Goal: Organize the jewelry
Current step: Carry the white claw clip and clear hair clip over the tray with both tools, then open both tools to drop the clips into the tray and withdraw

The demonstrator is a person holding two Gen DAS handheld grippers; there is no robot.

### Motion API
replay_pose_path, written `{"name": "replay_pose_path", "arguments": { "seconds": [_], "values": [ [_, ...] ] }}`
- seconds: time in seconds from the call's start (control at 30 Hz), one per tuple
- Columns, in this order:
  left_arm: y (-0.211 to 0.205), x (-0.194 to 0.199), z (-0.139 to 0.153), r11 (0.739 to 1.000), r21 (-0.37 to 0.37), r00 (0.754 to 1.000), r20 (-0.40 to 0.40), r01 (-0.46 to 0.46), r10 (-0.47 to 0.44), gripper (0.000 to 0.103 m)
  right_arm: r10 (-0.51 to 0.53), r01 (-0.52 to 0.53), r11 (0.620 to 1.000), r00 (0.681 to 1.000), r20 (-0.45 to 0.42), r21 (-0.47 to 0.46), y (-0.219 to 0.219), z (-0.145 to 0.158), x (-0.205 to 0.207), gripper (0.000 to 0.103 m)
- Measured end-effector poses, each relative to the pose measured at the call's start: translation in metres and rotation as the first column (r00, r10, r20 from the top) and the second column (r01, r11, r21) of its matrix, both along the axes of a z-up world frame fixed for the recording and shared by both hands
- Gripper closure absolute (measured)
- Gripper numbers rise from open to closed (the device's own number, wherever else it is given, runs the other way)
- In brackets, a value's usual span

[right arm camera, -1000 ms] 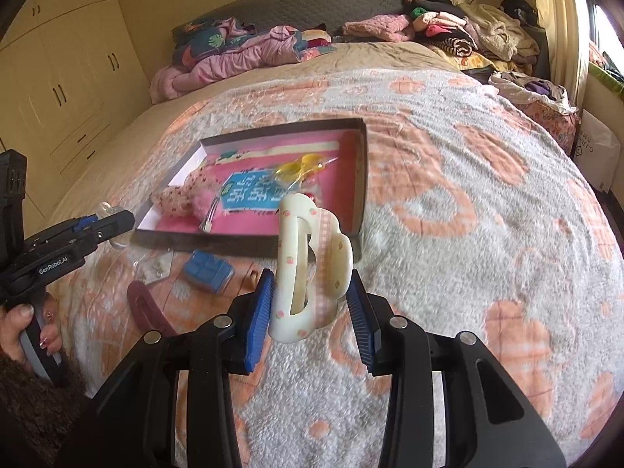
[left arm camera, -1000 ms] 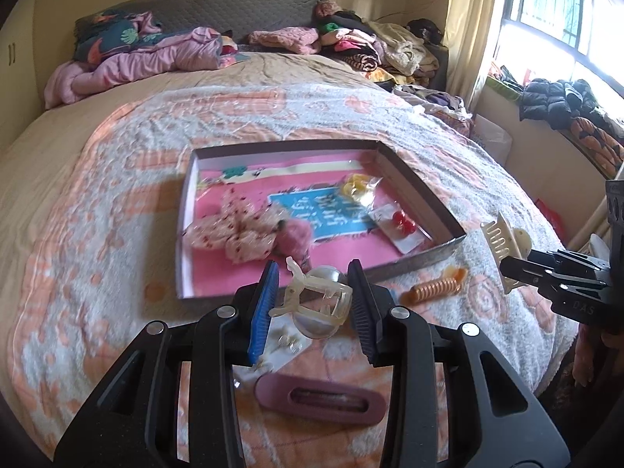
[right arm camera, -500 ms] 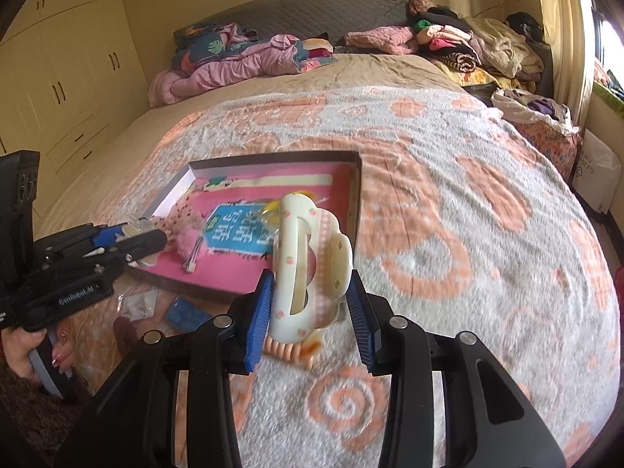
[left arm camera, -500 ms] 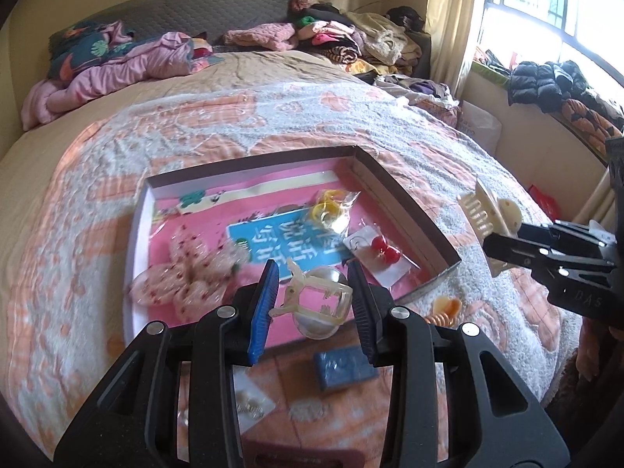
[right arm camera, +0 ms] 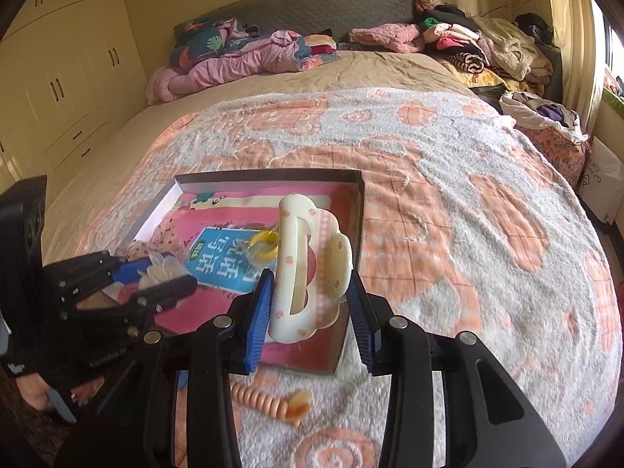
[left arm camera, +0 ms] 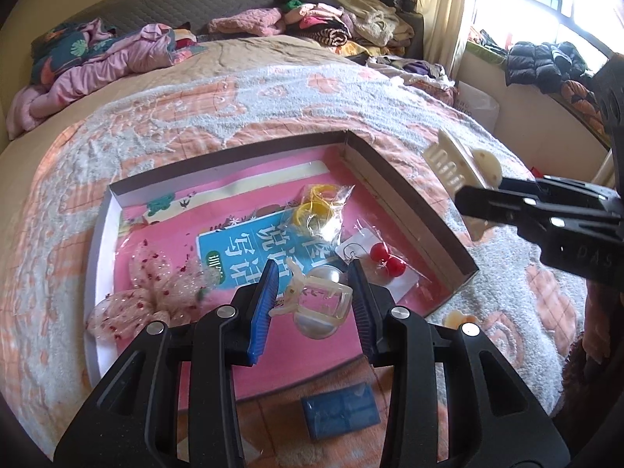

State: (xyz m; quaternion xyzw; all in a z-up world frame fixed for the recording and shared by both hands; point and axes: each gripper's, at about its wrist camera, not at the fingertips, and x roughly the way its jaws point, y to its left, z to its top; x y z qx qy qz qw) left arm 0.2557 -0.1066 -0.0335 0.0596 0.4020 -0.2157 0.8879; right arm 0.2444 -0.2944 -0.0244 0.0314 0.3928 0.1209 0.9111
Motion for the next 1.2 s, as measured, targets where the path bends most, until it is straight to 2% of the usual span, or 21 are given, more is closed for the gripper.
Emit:
{"name": "replay_pose_path", "arguments": {
  "seconds": [0.73,0.97,1.2],
  "values": [
    [0.007,0.012,-0.024,0.999,0.027,0.998,-0.051,-0.019,0.021,0.074,0.039,-0.046,0.998,0.992,-0.12,-0.052,0.026,-0.049,0.063,0.068],
    [0.01,0.011,-0.022,0.999,0.023,0.999,-0.047,-0.026,0.027,0.067,0.021,-0.024,0.999,0.994,-0.111,-0.023,0.021,-0.047,0.056,0.066],
    [0.014,0.005,-0.015,0.999,0.01,0.999,-0.037,-0.037,0.037,0.061,0.0,0.0,1.0,0.998,-0.062,-0.001,0.006,-0.029,0.03,0.057]
  ]
}}
